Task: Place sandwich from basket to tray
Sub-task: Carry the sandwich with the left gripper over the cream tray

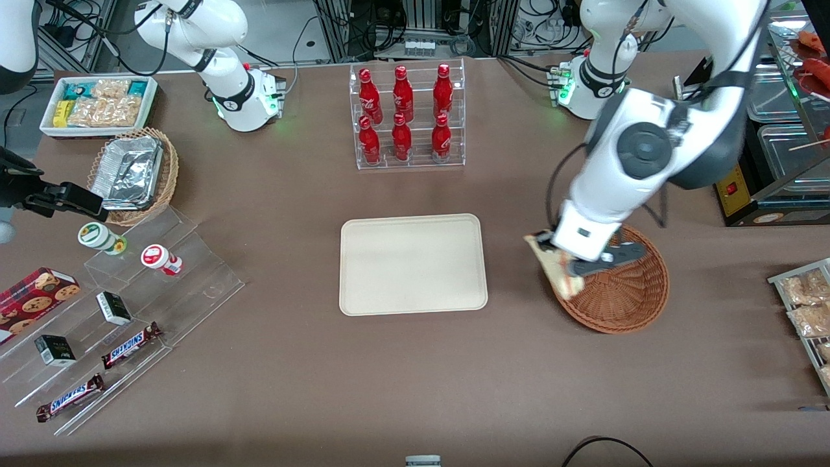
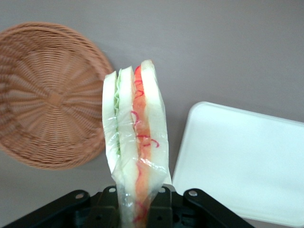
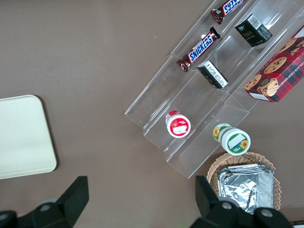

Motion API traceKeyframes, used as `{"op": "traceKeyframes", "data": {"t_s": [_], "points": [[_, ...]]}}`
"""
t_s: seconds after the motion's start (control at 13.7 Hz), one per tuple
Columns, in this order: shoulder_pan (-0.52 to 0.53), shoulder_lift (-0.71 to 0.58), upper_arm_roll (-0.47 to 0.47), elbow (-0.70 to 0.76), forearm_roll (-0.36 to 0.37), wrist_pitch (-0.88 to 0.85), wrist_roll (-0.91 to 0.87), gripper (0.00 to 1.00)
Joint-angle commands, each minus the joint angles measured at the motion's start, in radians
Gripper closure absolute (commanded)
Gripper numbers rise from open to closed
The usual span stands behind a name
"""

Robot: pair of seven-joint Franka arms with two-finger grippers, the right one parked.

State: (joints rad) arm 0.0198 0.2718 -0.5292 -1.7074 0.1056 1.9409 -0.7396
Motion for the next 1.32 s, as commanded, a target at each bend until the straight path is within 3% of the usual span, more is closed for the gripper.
{"op": "traceKeyframes", "data": {"t_s": [0.0, 0.22, 0.59, 0.8, 1.02, 1.24], "points": [[0.006, 0.099, -0.115, 0.066, 0.081, -0.014, -0.047, 1.00], [-0.124, 0.214, -0.129, 0.129, 0.204, 0.006, -0.130, 1.00], [-0.282, 0.388, -0.123, 0.250, 0.304, 0.048, -0.222, 1.00], [-0.317, 0.435, -0.123, 0.249, 0.331, 0.124, -0.231, 1.00], [-0.354, 0.498, -0.121, 0.250, 0.425, 0.131, -0.265, 1.00], [-0.359, 0.547, -0.121, 0.250, 0.460, 0.179, -0.268, 1.00]]}}
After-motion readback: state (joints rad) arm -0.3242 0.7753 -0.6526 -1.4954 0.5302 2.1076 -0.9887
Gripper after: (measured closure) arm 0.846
